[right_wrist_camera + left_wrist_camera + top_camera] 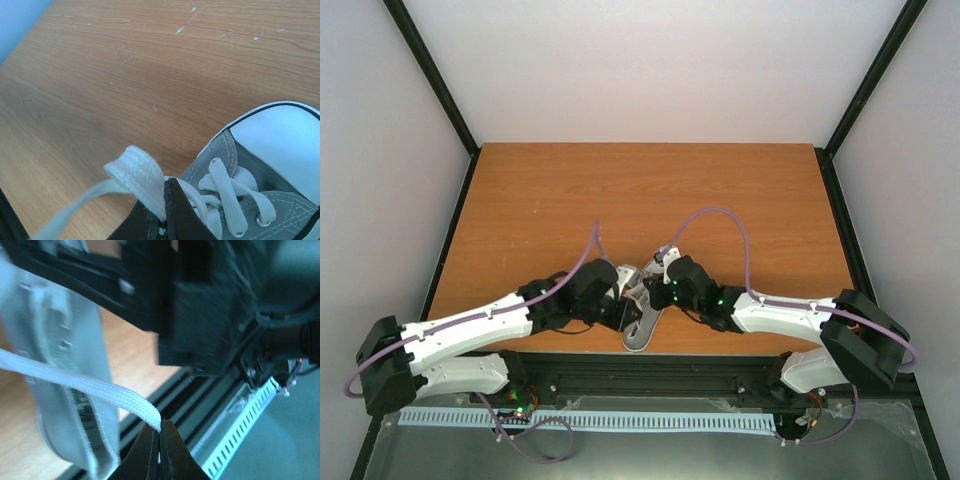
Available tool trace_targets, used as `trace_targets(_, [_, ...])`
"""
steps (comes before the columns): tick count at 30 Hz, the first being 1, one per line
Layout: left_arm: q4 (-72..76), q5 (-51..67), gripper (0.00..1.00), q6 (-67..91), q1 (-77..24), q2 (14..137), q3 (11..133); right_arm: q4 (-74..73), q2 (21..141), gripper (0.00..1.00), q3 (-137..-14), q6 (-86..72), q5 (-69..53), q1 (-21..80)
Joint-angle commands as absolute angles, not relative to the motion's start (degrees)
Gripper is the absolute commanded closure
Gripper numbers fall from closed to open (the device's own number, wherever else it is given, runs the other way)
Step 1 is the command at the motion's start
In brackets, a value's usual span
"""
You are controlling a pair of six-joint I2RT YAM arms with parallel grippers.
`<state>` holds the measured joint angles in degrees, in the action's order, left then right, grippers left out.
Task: Tie the shoes
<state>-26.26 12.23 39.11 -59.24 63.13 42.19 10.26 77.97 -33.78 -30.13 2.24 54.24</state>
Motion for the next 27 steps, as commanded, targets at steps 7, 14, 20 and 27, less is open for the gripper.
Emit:
trace_targets(7, [-22.3,12.4,0.97,41.8,-69.9,74.2,48.8,11.7,77.4,0.97,-34.8,-31.8,0.6,53.5])
trace_targets(14, [-25.2,6.3,0.48,41.4,-69.9,71.2,48.0,12.3,76.3,0.97,-33.7,-31.6,0.3,53.5])
trace_targets(20, [-31.6,0.4,0.38,39.5,-65.3,64.4,47.0,13.6,74.4,0.97,-31.6,-29.7,0.1,53.5])
trace_targets(27, [-22.9,7.4,0.35,38.2,-52.3,61.4,44.4,18.9,74.7,0.97,-28.4,-25.6,-2.7,53.5])
